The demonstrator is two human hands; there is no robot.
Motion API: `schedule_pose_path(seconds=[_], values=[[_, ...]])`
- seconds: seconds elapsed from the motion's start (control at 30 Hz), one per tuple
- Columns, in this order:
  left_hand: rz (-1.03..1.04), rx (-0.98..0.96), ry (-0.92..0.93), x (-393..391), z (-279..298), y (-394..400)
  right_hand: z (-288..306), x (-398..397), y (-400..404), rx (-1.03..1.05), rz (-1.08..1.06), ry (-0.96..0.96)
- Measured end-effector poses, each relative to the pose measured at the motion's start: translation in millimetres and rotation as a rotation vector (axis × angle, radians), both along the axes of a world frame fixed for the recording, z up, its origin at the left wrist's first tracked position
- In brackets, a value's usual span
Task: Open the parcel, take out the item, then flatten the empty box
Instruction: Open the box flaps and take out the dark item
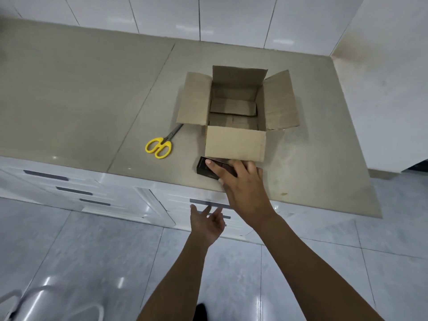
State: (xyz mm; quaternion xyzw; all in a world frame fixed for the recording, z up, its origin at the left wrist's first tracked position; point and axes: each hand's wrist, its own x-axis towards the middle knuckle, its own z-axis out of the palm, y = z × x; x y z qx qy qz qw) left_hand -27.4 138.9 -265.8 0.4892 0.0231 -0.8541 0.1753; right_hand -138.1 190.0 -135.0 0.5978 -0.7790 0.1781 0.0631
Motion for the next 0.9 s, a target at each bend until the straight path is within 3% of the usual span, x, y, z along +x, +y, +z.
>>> schedule_pose_path(seconds=[0.23, 0.9], values=[[0.054, -0.045, 0.086, -8, -9, 7, 2, 3, 0, -0.037, 0.015, -0.034], [0.013, -0.073, 0.026, -14, -17, 5, -6, 0, -1, -0.127, 0.035, 0.001]])
